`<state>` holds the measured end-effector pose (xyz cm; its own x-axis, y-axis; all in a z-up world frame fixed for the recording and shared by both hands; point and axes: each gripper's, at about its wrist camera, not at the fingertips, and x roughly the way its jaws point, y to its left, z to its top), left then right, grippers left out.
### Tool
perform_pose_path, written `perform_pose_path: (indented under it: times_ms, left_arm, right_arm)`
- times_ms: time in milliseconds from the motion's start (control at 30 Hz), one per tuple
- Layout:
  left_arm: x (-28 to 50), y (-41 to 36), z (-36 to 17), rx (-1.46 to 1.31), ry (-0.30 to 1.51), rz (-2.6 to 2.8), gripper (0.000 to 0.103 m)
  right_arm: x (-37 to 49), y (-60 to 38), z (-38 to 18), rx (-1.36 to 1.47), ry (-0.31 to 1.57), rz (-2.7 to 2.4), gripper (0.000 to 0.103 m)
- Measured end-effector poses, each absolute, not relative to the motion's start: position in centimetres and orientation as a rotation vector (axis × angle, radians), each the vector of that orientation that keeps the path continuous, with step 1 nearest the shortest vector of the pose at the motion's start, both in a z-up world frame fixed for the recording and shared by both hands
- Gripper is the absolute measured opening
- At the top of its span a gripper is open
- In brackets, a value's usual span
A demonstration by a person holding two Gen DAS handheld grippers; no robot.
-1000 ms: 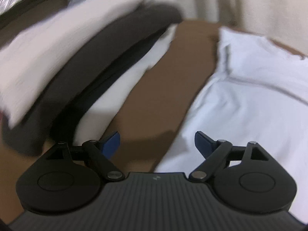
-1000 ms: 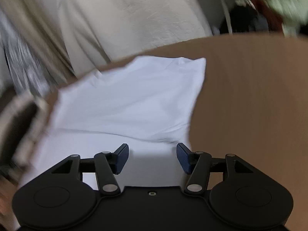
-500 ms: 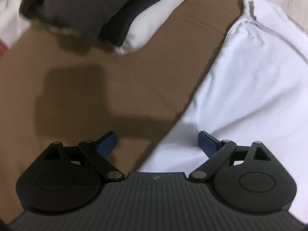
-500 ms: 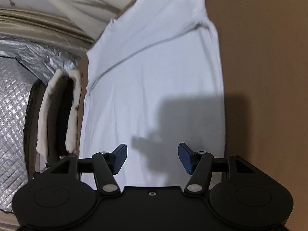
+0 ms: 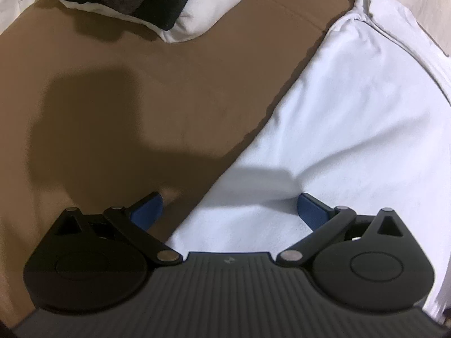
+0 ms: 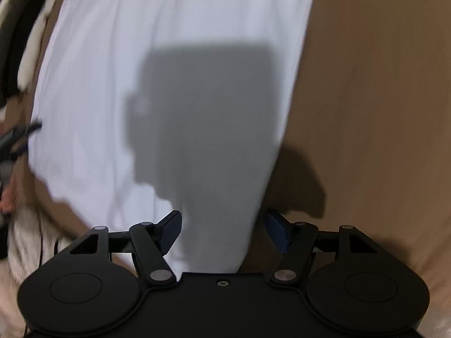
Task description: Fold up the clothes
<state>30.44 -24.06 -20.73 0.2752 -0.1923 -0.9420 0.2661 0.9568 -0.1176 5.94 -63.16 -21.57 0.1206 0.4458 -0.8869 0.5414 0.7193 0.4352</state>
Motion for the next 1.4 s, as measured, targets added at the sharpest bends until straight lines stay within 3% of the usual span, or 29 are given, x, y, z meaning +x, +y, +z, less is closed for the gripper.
perform_pose_path:
  times_ms: [100, 133, 200, 267, 333, 433, 567, 733, 933, 1267, 1400]
  left_arm:
    - [29.7, -24.2, -20.8, 0.082, 1.208, -0.320, 0.103]
    - [29.5, -24.5, -20.9, 0.112, 1.193, -0.324, 0.101]
    - [28.9, -25.2, -20.7, 0.167, 1.159, -0.344, 0.090]
    - [28.3, -25.7, -20.1, 0.185, 1.134, -0.397, 0.057]
    - [27.7, -26.3, -19.6, 0.207, 1.126, -0.456, 0.035]
    - [26.7, -27.2, -19.4, 0.286, 1.094, -0.475, 0.033]
    - [26.7, -27.0, -18.5, 0.237, 1.073, -0.522, 0.010]
    - [26.3, -26.6, -14.0, 0.000, 0.959, -0.714, 0.010]
    - [27.1, -26.5, -13.7, -0.093, 0.871, -0.677, 0.008]
    - [32.7, -28.9, -12.6, -0.287, 0.721, -0.607, 0.008]
    - [34.5, -30.5, -14.9, -0.256, 0.774, -0.541, 0.013]
  right_arm:
    - [6.3, -60.8, -21.7, 0.752, 1.584, -0.001, 0.073]
    - [6.5, -59.6, -21.6, 0.703, 1.591, 0.074, 0.068]
    - [6.7, -57.6, -21.3, 0.641, 1.591, 0.174, 0.046]
    - [6.9, -55.9, -20.9, 0.589, 1.577, 0.230, 0.017]
    - [7.2, -54.7, -20.3, 0.528, 1.536, 0.238, 0.014]
    - [7.5, -54.8, -17.9, 0.524, 1.355, 0.301, 0.013]
    - [8.1, -57.2, -14.7, 0.613, 1.122, 0.308, 0.012]
    - [9.4, -62.8, -13.0, 0.754, 0.790, 0.226, 0.012]
    - [7.5, -70.0, -14.3, 0.981, 0.493, 0.088, 0.012]
    - [5.1, -73.2, -15.2, 0.900, 0.537, -0.122, 0.012]
    - [5.7, -75.0, -15.7, 0.823, 0.587, -0.207, 0.014]
